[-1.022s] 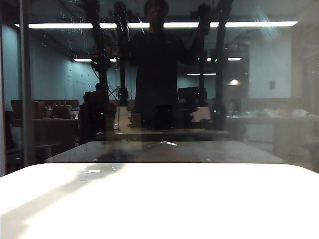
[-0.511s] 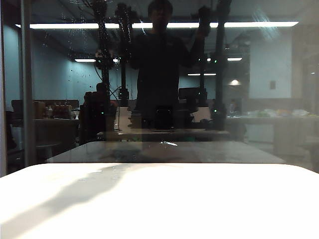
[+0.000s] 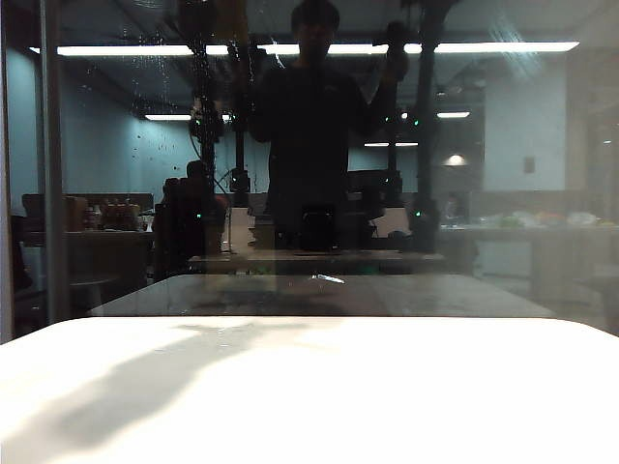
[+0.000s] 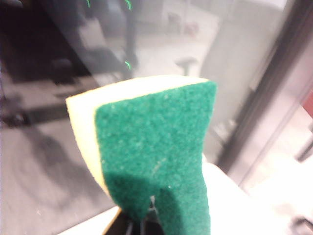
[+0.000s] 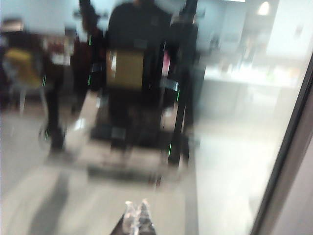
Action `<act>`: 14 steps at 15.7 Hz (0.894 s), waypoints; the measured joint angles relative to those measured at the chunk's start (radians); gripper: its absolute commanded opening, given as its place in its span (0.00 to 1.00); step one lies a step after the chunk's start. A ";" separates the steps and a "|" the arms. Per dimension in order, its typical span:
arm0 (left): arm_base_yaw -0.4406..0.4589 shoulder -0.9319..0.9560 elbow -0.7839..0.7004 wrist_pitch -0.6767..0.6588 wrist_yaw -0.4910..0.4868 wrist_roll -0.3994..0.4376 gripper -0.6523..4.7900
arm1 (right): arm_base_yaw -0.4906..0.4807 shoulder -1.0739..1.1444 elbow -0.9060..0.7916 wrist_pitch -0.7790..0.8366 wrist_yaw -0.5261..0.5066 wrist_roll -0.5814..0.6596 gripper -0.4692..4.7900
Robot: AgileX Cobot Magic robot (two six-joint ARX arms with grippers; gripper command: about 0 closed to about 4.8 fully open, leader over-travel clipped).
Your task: Reach upward to find where there is water on the glass, pick up the sponge from the table, dry the water, and finally place the sponge back on the table.
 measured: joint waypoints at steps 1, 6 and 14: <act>-0.021 -0.042 -0.064 0.006 -0.008 0.021 0.11 | 0.000 -0.049 -0.092 0.003 0.000 0.000 0.08; -0.116 -0.174 -0.313 0.027 -0.040 0.059 0.11 | 0.001 -0.261 -0.473 0.029 -0.002 0.002 0.08; -0.138 -0.401 -1.044 0.266 0.035 0.029 0.11 | 0.001 -0.488 -0.769 0.035 -0.003 0.012 0.08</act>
